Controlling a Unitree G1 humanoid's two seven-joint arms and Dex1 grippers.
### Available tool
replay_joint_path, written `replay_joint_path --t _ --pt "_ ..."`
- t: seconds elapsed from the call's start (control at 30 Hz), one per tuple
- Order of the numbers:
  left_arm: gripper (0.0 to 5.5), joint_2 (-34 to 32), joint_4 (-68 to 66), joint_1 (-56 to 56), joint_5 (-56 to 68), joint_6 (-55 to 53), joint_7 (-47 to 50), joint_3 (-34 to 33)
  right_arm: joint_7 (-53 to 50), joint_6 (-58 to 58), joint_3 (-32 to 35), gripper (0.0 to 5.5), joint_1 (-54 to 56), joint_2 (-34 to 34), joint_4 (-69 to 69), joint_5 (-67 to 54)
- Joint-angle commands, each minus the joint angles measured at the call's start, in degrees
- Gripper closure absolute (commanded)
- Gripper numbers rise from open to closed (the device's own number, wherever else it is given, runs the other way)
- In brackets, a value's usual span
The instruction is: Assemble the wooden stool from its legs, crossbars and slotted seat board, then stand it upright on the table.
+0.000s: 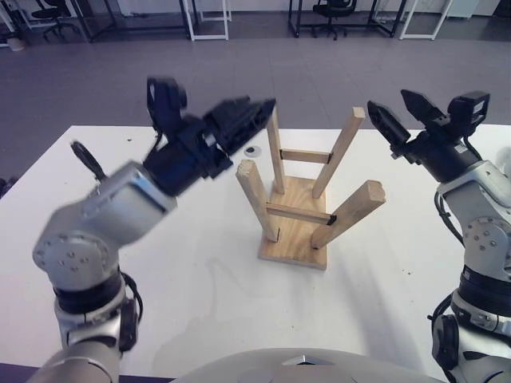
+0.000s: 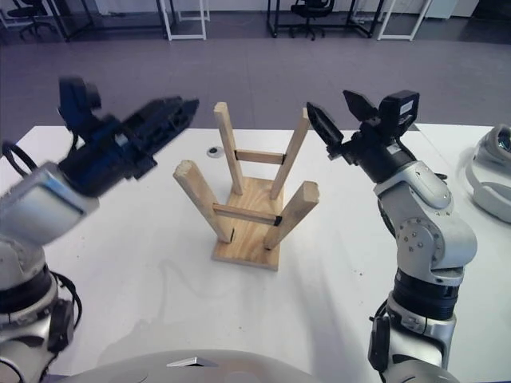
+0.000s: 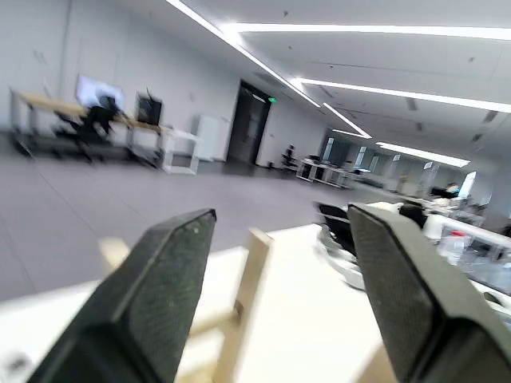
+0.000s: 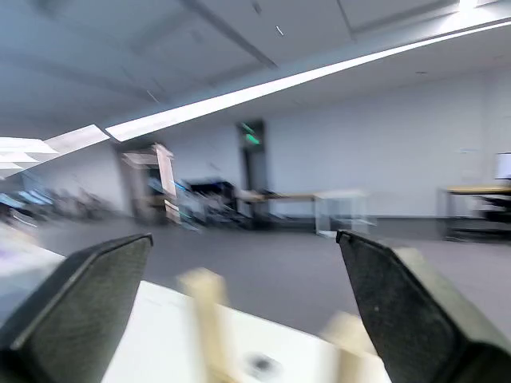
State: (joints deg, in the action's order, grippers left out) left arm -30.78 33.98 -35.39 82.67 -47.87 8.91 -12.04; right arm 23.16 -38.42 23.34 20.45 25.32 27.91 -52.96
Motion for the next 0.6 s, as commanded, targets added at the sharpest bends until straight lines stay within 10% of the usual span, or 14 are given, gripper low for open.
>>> replay_joint_path --t 0.03,0.4,0.6 --pt "2.45 -4.8 -11.38 -7.67 -15.56 4.26 -16.83 5.72 -8.26 -2.7 4.85 1.16 4.19 0.91 3.08 -22.07" --pt "2.45 4.62 -14.45 16.31 -39.7 13.34 -27.25 23.22 -13.3 -3.87 -14.75 1.16 -16.33 4.51 2.17 -1.7" --pt "2.45 5.88 -14.15 7.07 -30.93 11.78 -28.29 12.48 -12.05 -1.39 -8.06 1.16 -7.76 3.86 2.25 -13.31"
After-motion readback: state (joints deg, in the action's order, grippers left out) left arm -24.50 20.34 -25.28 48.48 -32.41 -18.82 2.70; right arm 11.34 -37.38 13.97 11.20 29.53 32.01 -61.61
